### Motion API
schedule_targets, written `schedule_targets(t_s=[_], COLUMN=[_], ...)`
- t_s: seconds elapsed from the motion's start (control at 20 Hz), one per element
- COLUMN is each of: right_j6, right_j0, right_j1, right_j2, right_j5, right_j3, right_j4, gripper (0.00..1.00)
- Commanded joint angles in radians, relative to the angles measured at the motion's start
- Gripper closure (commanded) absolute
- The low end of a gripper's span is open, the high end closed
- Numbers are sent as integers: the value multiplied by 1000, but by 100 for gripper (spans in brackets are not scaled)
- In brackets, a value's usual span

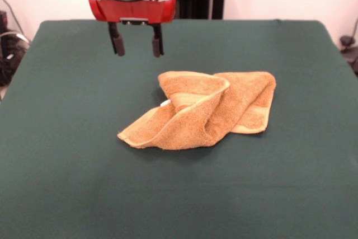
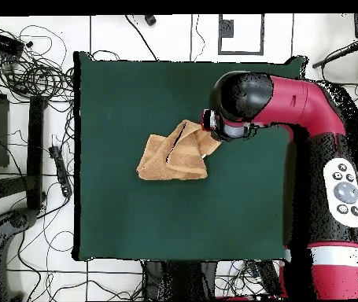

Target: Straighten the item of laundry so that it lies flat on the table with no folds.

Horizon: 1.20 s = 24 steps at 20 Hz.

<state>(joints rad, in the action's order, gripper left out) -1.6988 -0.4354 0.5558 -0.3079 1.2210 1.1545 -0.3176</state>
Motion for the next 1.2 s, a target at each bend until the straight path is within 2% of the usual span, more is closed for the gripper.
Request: schedule_targets(t_s=[0.05, 1.2], right_j6=[-79, -127], right_j0=[39, 101], right_j1=[-4, -46], right_j2=[-7, -13], right_j5=[-103, -118], right_j3=[143, 109], right_j4=[11, 42], gripper=[0, 0])
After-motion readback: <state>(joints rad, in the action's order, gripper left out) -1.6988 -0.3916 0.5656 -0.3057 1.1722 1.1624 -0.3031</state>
